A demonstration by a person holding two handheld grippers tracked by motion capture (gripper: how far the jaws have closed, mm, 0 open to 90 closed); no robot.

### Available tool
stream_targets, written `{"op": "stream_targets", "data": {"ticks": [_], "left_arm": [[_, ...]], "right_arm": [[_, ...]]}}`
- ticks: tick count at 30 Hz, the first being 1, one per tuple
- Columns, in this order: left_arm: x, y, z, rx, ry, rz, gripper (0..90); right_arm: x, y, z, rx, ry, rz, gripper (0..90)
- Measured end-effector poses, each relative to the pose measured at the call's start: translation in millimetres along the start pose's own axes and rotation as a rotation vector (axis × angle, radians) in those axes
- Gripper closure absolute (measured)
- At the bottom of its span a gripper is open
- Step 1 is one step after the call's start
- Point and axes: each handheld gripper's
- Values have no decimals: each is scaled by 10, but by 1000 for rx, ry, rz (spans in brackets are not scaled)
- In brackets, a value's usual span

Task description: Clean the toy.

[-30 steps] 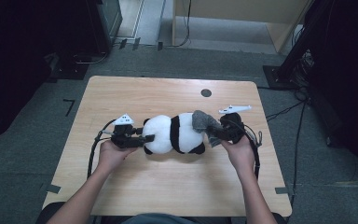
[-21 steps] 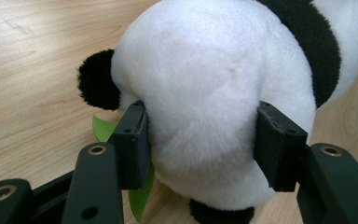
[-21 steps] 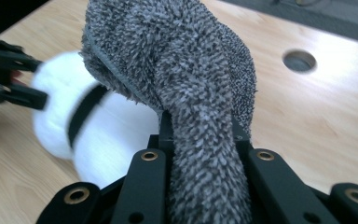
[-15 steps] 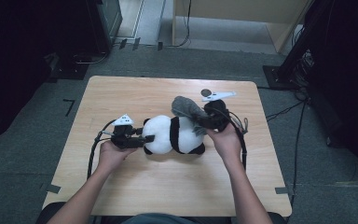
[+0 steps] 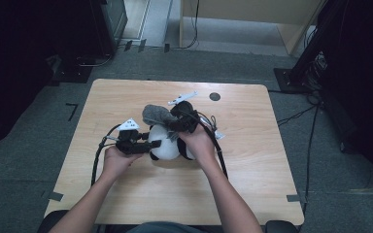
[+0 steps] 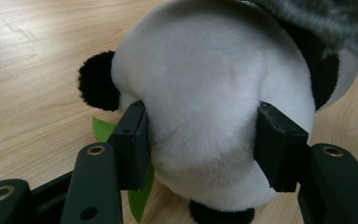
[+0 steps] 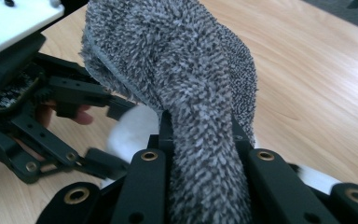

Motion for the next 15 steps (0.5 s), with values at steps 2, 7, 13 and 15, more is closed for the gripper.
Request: {"op": "stream_targets", "data": {"ticks": [2, 7, 13, 15], "left_arm": [[3, -1, 0, -1, 0, 2, 436], [-1, 0, -4, -13, 8, 10, 434], [10, 8, -2, -20, 13, 15, 439], [7, 8, 0, -21, 11, 14, 441]], "right_arm": [[-62, 95, 1, -23, -12, -1, 763], [-123, 208, -73, -36, -22, 2, 761], [-140, 134, -171, -58, -61, 13, 760], [-121, 86, -236, -54, -68, 9, 760]]}}
Point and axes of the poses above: each handheld gripper's, and its own axes: y roughly forward along the jaws, z roughly out of its top, x roughly to its right, and after that the axes turned 1 degree about x, right-handed
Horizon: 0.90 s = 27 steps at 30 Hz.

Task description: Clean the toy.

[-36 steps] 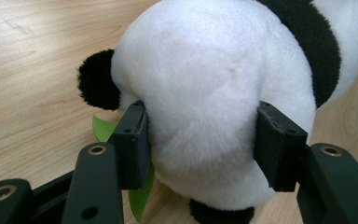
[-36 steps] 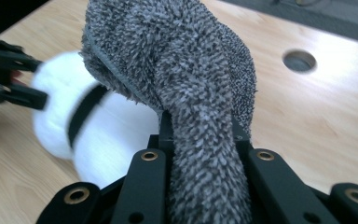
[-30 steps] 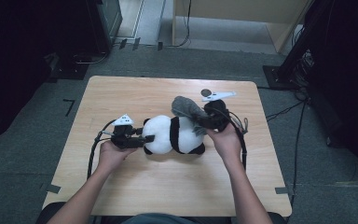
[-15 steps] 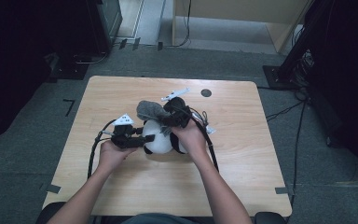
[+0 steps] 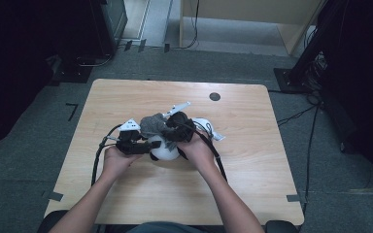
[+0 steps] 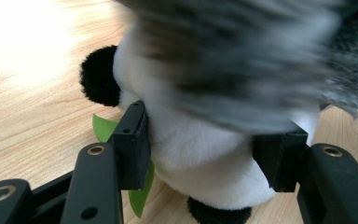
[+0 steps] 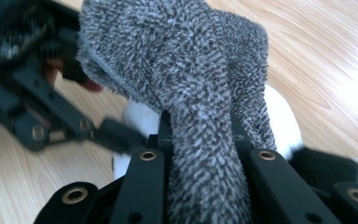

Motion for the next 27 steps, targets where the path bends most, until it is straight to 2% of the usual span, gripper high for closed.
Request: {"op": "stream_targets", "data": {"ticks": [6, 12, 17, 27], "left_arm": [[-6, 1, 9, 5, -8, -7, 448], [3, -2, 18, 0, -5, -4, 456], [5, -3, 20, -2, 1, -2, 457], [2, -1, 16, 5, 0, -3, 460]], "right_arm": [[118, -190, -205, -2, 28, 10, 761], [226, -358, -366, 20, 54, 19, 764], [277, -507, -478, 28, 57, 8, 764], [457, -805, -714, 65, 117, -24, 763]]}}
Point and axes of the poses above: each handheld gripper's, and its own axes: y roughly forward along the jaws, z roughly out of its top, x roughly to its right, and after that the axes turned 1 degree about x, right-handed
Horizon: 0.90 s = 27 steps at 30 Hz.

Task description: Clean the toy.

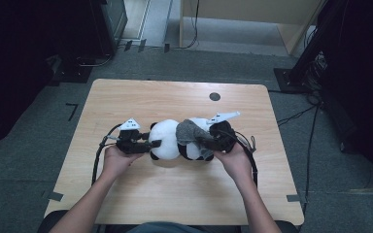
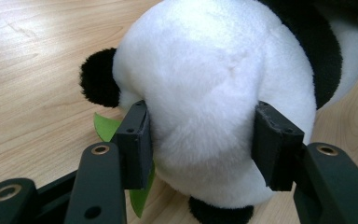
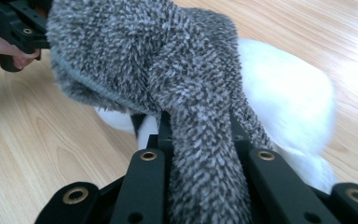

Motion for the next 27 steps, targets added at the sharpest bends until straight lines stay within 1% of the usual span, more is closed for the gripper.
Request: {"op": "stream_targets", "data": {"ticks": [3, 6, 10, 13, 15, 18, 19, 21, 23, 25, 27], "left_arm": [[-1, 0, -1, 1, -3, -1, 459], [-5, 0, -5, 3, -5, -5, 459], [-3, -4, -4, 2, -10, -8, 459], [-6, -6, -7, 1, -8, -8, 459], [-9, -9, -11, -1, -9, -8, 458], [-8, -13, -19, -4, -8, -10, 459], [-10, -14, -21, -4, -7, -10, 459], [-8, -14, -23, -2, -7, -9, 458], [-10, -14, -23, -2, -7, -10, 456], [-9, -14, -25, 0, -5, -9, 454], [-8, -14, -25, -1, -2, -9, 453]], "right_arm": [[83, -80, -51, 9, 21, -23, 761], [178, -151, -107, 18, 54, -47, 761], [283, -214, -173, 22, 80, -77, 761], [370, -270, -210, 26, 102, -109, 761], [430, -325, -228, 39, 128, -129, 761], [512, -430, -248, 74, 163, -168, 761], [536, -461, -253, 89, 176, -172, 761], [574, -504, -259, 121, 198, -166, 761], [587, -497, -251, 142, 205, -150, 760], [575, -442, -232, 147, 196, -124, 759], [543, -345, -207, 135, 176, -104, 759]]}}
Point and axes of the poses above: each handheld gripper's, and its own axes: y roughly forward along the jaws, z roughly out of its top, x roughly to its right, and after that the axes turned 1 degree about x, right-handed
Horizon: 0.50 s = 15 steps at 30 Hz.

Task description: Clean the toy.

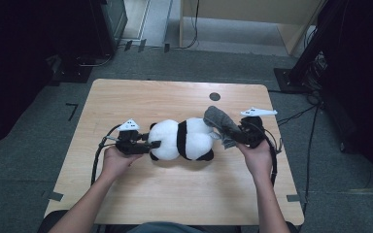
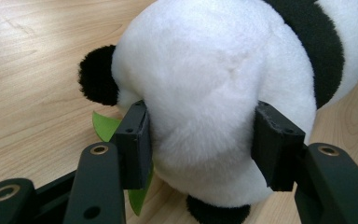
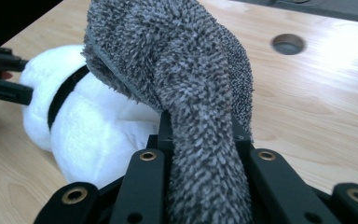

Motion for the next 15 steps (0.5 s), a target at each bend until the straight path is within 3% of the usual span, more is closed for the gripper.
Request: {"op": "stream_targets", "data": {"ticks": [2, 4, 6, 15], "left_arm": [[-1, 1, 0, 1, -1, 0, 453], [-5, 2, -1, 1, -3, 0, 452], [-9, 4, -1, 4, -6, -1, 451], [-3, 11, 5, 12, -9, -1, 448]], "right_arm": [[-53, 113, -3, -32, -49, 17, 759], [-101, 216, -21, -69, -120, -1, 752], [-111, 267, -48, -75, -151, -3, 753], [39, 335, -199, -33, -64, 62, 761]]}}
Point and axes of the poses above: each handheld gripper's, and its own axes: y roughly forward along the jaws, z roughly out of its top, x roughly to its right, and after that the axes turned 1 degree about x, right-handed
